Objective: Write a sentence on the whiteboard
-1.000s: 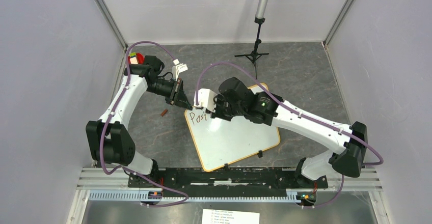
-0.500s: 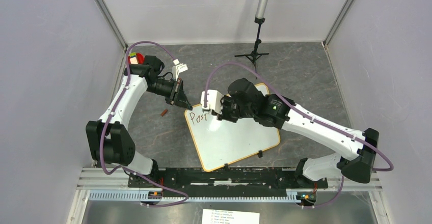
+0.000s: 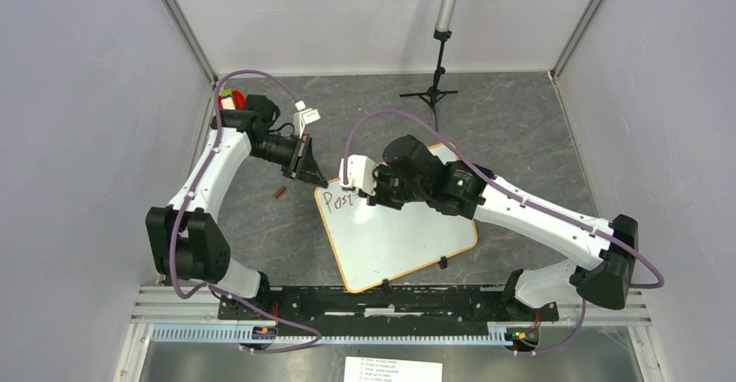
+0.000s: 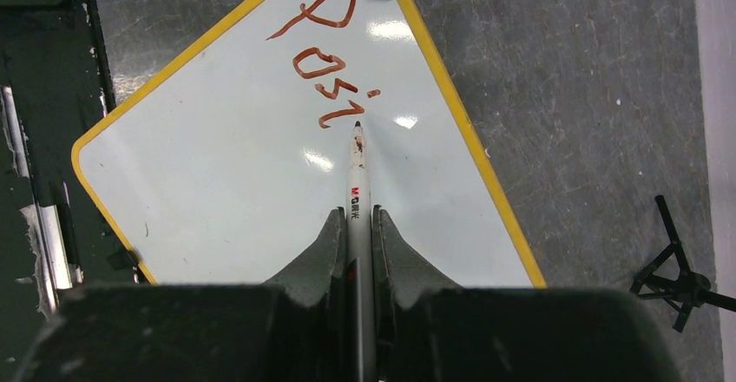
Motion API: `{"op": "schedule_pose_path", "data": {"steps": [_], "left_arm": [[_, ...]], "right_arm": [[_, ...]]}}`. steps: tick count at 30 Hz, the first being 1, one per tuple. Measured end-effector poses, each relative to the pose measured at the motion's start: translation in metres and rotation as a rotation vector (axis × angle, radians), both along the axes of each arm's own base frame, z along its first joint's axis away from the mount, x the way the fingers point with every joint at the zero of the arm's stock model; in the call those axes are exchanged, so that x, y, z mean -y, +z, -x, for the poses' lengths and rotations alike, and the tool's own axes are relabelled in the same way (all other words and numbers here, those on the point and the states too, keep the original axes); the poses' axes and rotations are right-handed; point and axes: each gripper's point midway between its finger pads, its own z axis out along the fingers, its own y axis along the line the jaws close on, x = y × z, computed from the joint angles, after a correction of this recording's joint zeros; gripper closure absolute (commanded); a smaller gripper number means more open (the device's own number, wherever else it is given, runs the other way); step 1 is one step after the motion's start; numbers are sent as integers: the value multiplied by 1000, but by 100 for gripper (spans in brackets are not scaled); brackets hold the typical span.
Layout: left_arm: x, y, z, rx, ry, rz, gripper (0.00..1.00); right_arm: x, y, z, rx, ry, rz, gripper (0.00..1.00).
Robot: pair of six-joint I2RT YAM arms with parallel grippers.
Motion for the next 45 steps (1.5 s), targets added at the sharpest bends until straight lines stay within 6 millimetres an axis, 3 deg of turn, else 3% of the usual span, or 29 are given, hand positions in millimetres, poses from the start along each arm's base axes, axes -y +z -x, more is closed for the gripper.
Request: {"op": "schedule_pose_path", "data": {"steps": [8, 45], "left_arm": [[0, 0, 0, 2, 0, -1, 98], [0, 0, 0, 4, 0, -3, 98]], "right_arm": [[-2, -12, -5, -5, -9, 34, 100], [2, -3, -15, 21, -34, 30, 100]]}}
